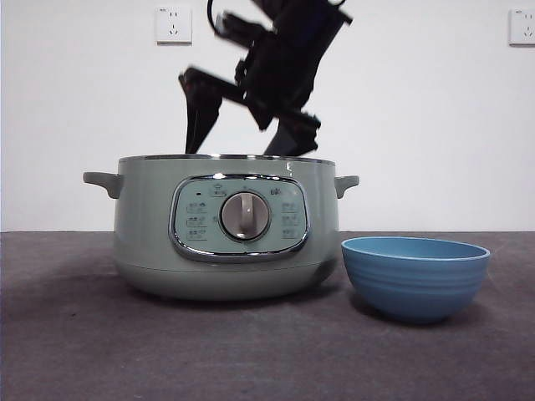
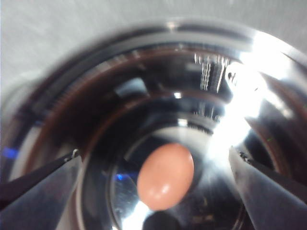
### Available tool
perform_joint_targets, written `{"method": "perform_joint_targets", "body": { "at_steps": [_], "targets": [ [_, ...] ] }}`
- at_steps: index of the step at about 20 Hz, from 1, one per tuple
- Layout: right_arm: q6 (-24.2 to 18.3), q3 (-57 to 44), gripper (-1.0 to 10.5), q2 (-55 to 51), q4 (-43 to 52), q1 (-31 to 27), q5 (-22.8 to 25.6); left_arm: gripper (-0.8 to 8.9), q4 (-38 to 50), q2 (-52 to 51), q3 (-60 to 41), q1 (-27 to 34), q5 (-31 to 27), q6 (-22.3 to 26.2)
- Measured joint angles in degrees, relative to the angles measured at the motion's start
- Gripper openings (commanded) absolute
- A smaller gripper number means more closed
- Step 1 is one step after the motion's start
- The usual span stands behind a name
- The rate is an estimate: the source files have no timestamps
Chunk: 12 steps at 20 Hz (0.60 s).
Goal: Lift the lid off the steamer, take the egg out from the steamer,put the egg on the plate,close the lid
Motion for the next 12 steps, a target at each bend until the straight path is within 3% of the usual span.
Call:
{"method": "perform_joint_targets", "body": {
  "at_steps": [10, 12],
  "targets": [
    [-0.81, 0.11, 5.9, 5.95, 0.48, 0.31, 0.26, -0.08, -0.02, -0.02, 0.0, 0.0, 0.0, 0.0],
    [-0.81, 0.11, 5.3, 6.56, 0.48, 0.33, 0.26, -0.08, -0.04, -0.02, 0.0, 0.0, 0.0, 0.02]
  ]
}}
